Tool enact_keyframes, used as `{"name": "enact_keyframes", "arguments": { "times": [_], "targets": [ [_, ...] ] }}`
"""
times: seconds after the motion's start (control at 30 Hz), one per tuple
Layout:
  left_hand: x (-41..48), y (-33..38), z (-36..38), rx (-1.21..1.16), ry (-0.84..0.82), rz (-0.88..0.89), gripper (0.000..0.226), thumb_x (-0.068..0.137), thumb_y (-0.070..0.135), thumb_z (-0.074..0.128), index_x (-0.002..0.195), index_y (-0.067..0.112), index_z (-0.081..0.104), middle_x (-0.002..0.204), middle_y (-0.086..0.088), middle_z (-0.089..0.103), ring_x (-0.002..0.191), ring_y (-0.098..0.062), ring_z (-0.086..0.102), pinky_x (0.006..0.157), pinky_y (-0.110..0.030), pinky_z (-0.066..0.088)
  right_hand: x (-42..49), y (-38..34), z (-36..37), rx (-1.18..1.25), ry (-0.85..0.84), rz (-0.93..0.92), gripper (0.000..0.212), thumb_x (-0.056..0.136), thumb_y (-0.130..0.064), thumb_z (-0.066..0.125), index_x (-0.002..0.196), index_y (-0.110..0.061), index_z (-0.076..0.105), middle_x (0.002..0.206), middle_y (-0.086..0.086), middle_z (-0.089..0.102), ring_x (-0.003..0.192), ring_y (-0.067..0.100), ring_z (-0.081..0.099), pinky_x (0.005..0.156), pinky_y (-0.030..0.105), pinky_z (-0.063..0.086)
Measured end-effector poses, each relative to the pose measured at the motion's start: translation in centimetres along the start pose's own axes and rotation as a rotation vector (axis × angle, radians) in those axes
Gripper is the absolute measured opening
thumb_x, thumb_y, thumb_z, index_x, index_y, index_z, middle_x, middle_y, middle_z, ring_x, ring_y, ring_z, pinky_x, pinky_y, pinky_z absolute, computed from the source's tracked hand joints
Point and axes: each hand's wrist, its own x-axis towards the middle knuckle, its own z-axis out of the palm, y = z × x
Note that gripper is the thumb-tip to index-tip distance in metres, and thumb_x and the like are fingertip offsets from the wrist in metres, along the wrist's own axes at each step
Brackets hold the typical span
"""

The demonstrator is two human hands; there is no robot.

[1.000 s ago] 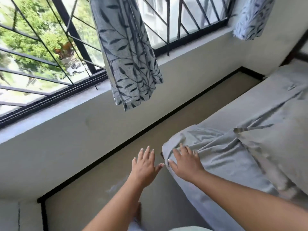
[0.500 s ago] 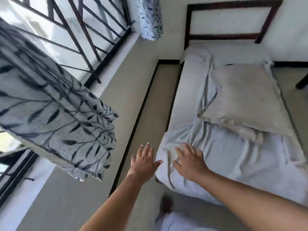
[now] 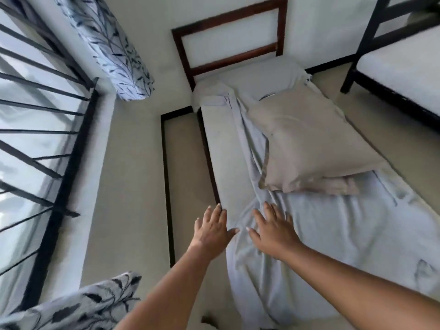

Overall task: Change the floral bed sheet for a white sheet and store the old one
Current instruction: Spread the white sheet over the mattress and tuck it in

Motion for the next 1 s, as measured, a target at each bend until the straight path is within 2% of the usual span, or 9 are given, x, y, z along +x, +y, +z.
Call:
{"name": "enact_keyframes", "arguments": {
  "times": [0.07,0.27,0.4,0.43,0.53,0.7,0.8,0.93,1.0],
  "targets": [
    [3.5,-1.0,-1.1,0.001,0.003,0.050,0.082,0.096,0.070,0.023,0.159,0.018,0.013,0.168,0.001,0.001,0.154,-0.023,-0.005,0.122,-0.056,0.014,2.4,-0.4,-0.4,0.016,-0.006,0.076,0.101,0.073,-0.072,-0.007,0.159,-0.028,0.023,0.169,0.011,0.008,0.155,0.033,0.008,0.118,0.060,0.013],
    [15.6,-6.1,-3.9,0.029,-0.051,0.206,0.082,0.096,0.071,0.021,0.159,0.020,0.011,0.168,0.002,0.000,0.154,-0.023,-0.004,0.121,-0.055,0.015,10.8,-3.4,-1.3,0.036,0.033,0.281,0.101,0.075,-0.074,-0.008,0.159,-0.027,0.024,0.168,0.015,0.011,0.153,0.038,0.014,0.117,0.062,0.015],
    [22.5,-11.0,-6.4,0.069,-0.127,0.276,0.083,0.096,0.072,0.020,0.159,0.019,0.011,0.168,0.002,0.000,0.154,-0.023,-0.004,0.121,-0.054,0.016,16.8,-6.8,-3.1,0.033,-0.013,0.410,0.080,0.094,-0.072,0.016,0.159,-0.026,0.023,0.168,0.017,0.010,0.153,0.038,0.014,0.117,0.062,0.017],
    [24.4,-12.8,-7.4,0.075,-0.141,0.294,0.083,0.096,0.071,0.020,0.159,0.019,0.010,0.168,0.003,-0.001,0.154,-0.022,-0.005,0.121,-0.053,0.016,19.0,-8.0,-3.8,0.032,-0.026,0.431,0.081,0.094,-0.073,0.016,0.160,-0.026,0.021,0.168,0.017,0.008,0.154,0.038,0.012,0.118,0.062,0.017],
    [28.7,-16.7,-10.2,0.061,-0.138,0.313,0.082,0.097,0.071,0.021,0.159,0.019,0.009,0.168,0.004,-0.002,0.154,-0.021,-0.005,0.121,-0.053,0.016,24.5,-10.9,-6.0,0.039,-0.050,0.440,0.096,0.080,-0.076,-0.005,0.160,-0.027,0.016,0.169,0.014,0.005,0.155,0.037,0.008,0.119,0.063,0.016],
    [34.6,-22.5,-14.1,-0.008,-0.095,0.270,0.080,0.096,0.070,0.023,0.158,0.019,0.014,0.168,0.003,0.003,0.154,-0.022,-0.001,0.120,-0.054,0.019,33.1,-14.7,-9.3,0.026,-0.014,0.446,0.105,0.077,-0.079,-0.015,0.159,-0.026,0.022,0.168,0.015,0.012,0.154,0.037,0.012,0.119,0.061,0.019],
    [37.0,-25.3,-17.1,-0.008,-0.065,0.257,0.079,0.097,0.069,0.023,0.159,0.020,0.014,0.168,0.003,0.002,0.154,-0.022,-0.002,0.120,-0.053,0.019,37.3,-16.4,-10.6,0.037,0.001,0.441,0.102,0.076,-0.075,-0.010,0.159,-0.026,0.022,0.168,0.015,0.013,0.154,0.036,0.014,0.119,0.061,0.018],
    [40.9,-28.2,-21.8,-0.005,-0.010,0.252,0.079,0.097,0.068,0.025,0.158,0.020,0.016,0.168,0.004,0.003,0.154,-0.020,0.000,0.120,-0.053,0.020,43.3,-17.9,-12.6,0.084,-0.001,0.450,0.075,0.098,-0.070,0.016,0.160,-0.027,0.015,0.169,0.013,0.005,0.155,0.034,0.007,0.121,0.060,0.013],
    [42.8,-29.3,-23.7,-0.002,0.004,0.255,0.078,0.098,0.067,0.025,0.159,0.019,0.015,0.168,0.004,0.003,0.154,-0.020,-0.001,0.120,-0.053,0.020,45.8,-18.4,-13.2,0.109,0.003,0.453,0.073,0.100,-0.068,0.020,0.160,-0.027,0.014,0.170,0.012,0.004,0.156,0.033,0.006,0.122,0.060,0.013]
  ]
}}
